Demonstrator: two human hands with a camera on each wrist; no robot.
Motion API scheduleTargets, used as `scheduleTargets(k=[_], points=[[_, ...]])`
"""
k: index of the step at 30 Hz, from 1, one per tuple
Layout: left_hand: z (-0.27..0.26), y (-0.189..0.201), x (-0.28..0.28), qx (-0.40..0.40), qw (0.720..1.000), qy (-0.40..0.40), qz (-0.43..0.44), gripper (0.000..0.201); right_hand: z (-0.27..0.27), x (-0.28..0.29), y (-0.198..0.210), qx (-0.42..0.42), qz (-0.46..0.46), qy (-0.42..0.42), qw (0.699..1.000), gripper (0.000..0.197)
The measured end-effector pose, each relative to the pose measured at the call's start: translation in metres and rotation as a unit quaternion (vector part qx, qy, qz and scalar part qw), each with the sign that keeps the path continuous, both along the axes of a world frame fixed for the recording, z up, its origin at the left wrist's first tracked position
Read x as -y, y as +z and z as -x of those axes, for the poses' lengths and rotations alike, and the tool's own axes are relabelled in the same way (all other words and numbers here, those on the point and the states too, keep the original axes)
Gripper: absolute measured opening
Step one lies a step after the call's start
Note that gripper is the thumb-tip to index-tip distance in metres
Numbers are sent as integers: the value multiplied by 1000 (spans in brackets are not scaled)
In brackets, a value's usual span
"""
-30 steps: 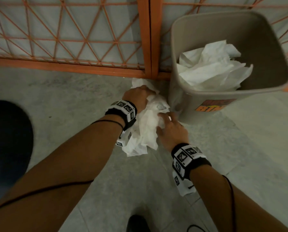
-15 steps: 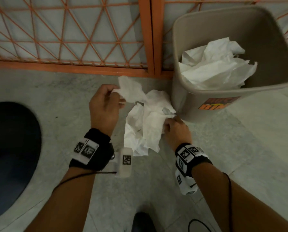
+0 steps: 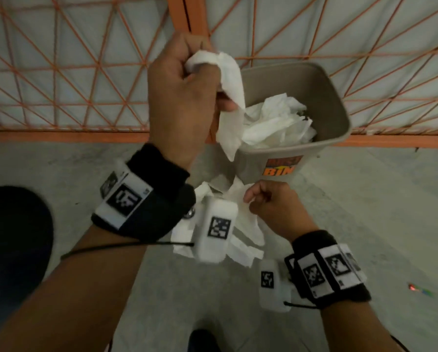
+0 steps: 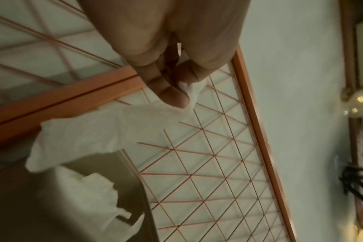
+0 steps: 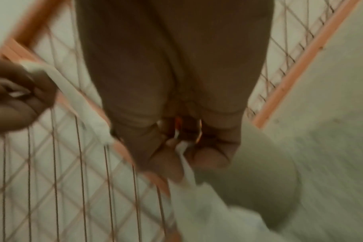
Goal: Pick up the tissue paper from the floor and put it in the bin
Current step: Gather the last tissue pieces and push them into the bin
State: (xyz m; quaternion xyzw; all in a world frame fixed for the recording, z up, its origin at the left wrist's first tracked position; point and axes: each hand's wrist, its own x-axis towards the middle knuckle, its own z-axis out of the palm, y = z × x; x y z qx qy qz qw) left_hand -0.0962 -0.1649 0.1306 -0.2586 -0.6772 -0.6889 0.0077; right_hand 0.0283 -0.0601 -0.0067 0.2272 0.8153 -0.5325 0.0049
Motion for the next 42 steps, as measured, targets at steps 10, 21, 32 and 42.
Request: scheduleTargets(k=[10, 21, 32, 42], points=[[38, -5, -71, -191, 897, -67, 394, 23, -10, -69, 146, -223, 58, -38, 972, 24], [15, -26, 15, -128, 950, 41, 281, 29, 57, -111, 159, -244, -109, -166, 949, 19], [-13, -152, 74, 85, 899, -20, 430, 32, 69, -86, 145, -37, -293, -10, 955, 35], [11, -226, 36, -5, 776, -155, 611, 63, 9, -27, 136, -143, -108, 117, 977, 18]])
